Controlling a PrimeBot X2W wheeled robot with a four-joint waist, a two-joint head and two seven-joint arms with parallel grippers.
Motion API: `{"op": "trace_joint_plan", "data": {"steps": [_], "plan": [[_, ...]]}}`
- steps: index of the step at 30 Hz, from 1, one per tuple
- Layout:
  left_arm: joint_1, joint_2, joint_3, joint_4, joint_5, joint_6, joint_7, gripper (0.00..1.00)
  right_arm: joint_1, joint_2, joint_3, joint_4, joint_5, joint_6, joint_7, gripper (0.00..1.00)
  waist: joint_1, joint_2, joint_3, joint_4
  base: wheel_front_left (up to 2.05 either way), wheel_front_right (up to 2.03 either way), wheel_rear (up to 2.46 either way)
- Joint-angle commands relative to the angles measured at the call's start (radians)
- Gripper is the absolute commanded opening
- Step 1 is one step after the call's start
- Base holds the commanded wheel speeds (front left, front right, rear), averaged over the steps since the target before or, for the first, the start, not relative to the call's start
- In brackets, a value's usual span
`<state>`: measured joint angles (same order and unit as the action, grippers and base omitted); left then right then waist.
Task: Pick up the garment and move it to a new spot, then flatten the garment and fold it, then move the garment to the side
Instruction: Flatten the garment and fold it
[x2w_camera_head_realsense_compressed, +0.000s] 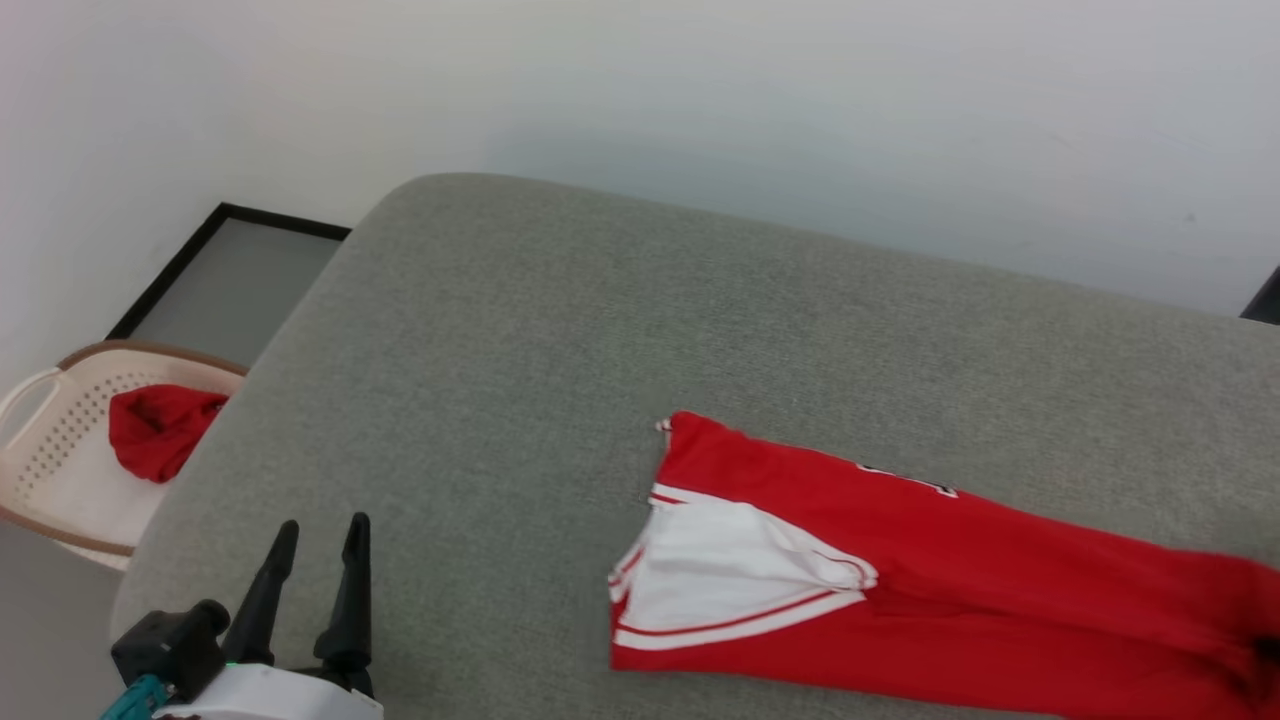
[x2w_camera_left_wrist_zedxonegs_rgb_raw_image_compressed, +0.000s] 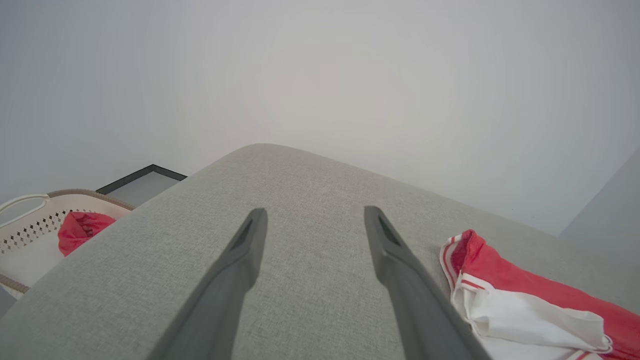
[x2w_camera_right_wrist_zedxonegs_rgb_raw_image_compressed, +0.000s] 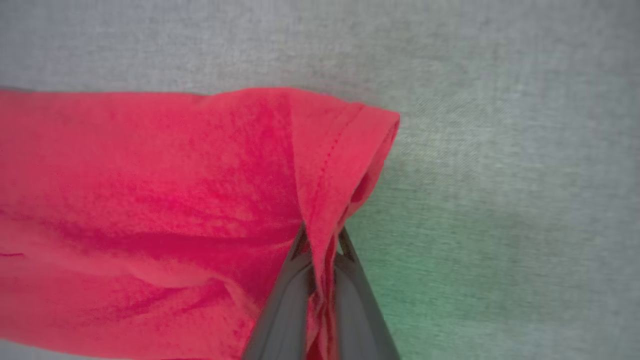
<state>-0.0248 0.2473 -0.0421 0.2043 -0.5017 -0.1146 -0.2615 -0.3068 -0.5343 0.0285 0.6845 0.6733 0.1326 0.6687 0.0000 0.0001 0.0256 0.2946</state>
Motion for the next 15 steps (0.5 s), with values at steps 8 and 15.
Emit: {"op": "trace_joint_plan", "data": {"steps": [8, 15], "plan": [[0.004, -0.014, 0.023, 0.012, 0.015, -0.013, -0.003, 1.0, -0.047, -0.101, 0.013, 0.041, 0.002, -0.003, -0.035, 0.0, 0.0, -0.0001, -0.011, -0.045, 0.0, 0.0, 0.0], [0.023, -0.02, 0.033, 0.023, 0.007, -0.016, -0.003, 1.0, -0.043, -0.125, 0.032, 0.011, 0.038, -0.003, -0.019, 0.0, 0.0, -0.0001, -0.031, -0.085, 0.0, 0.0, 0.0]]}}
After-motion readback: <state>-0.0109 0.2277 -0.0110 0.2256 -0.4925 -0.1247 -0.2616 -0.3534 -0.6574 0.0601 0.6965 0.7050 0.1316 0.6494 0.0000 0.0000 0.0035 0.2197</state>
